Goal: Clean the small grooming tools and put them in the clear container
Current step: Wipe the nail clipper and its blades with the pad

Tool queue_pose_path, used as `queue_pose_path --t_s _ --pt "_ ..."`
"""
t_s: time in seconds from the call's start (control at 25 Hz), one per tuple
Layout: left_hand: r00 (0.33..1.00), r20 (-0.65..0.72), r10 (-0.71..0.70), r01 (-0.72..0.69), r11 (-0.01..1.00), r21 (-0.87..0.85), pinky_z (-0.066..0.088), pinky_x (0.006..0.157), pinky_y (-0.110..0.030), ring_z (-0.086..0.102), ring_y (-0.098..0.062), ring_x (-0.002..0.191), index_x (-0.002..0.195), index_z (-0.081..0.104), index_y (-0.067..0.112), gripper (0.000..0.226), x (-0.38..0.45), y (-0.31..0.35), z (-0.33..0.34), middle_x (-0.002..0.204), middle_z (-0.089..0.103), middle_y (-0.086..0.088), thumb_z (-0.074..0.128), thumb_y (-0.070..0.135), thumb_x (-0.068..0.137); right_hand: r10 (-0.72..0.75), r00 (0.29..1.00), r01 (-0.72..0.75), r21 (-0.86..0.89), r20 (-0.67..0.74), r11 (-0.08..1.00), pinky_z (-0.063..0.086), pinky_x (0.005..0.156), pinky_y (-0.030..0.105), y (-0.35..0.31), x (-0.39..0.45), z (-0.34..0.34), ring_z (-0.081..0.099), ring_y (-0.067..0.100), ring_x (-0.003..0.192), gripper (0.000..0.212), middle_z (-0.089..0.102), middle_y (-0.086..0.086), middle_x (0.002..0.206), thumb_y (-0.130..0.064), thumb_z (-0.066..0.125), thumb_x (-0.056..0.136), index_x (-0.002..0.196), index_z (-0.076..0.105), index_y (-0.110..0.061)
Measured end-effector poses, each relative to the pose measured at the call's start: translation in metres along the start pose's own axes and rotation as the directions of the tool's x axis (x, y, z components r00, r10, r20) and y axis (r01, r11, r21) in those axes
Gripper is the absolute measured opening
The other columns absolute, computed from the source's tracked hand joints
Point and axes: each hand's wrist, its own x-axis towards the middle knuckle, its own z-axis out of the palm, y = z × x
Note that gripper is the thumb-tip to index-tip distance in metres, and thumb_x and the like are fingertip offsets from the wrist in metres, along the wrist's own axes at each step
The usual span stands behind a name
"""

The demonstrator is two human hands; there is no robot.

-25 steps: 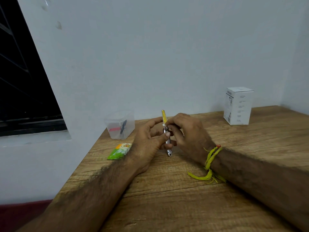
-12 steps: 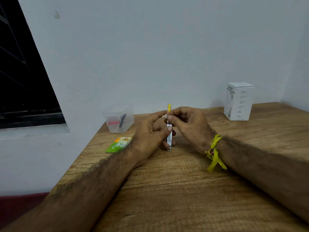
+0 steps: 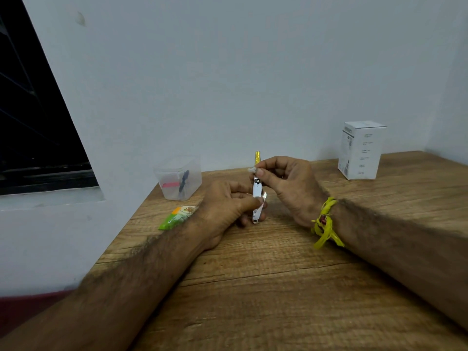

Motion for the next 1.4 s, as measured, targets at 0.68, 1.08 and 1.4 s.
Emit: queue_pose_path --t_s 0.68,1.08,1.4 --pt "0.994 0.102 0.045 -0.057 0.991 0.120 0.050 0.054 -0.025 0.056 -0.014 0.060 0.129 0.056 0.015 0.075 -0.011 0.014 0.011 0.087 0.074 -0.004 0.070 -0.025 0.067 -0.081 0.994 0.079 -0.033 -0.075 0.996 0.053 0.069 0.017 -0.014 0.008 -0.005 0.072 0.008 0.076 0.011 0.075 0.004 0.083 0.000 0.069 0.090 0.088 0.073 -0.011" --pt "0.832 0.548 -0.085 -0.008 0.986 0.165 0.047 0.057 -0.026 0.054 -0.026 0.074 0.148 0.043 0.020 0.090 -0.014 0.022 -0.001 0.130 0.068 -0.008 0.056 -0.028 0.074 0.006 0.999 -0.002 0.100 -0.044 0.995 0.060 0.072 0.033 -0.017 0.022 -0.020 0.071 0.015 0.071 0.009 0.072 0.007 0.075 0.001 0.066 0.091 0.088 0.071 -0.006" --pt "0.939 0.339 -0.060 0.079 0.996 -0.041 0.054 0.071 -0.022 0.070 -0.028 0.103 0.126 0.060 0.001 0.032 -0.014 0.015 0.001 0.116 0.074 -0.016 0.061 0.017 0.098 0.095 0.992 -0.077 0.193 -0.086 0.978 0.058 0.073 0.029 -0.010 0.016 -0.009 0.071 0.018 0.073 0.007 0.073 0.011 0.080 0.000 0.068 0.090 0.096 0.072 0.002"
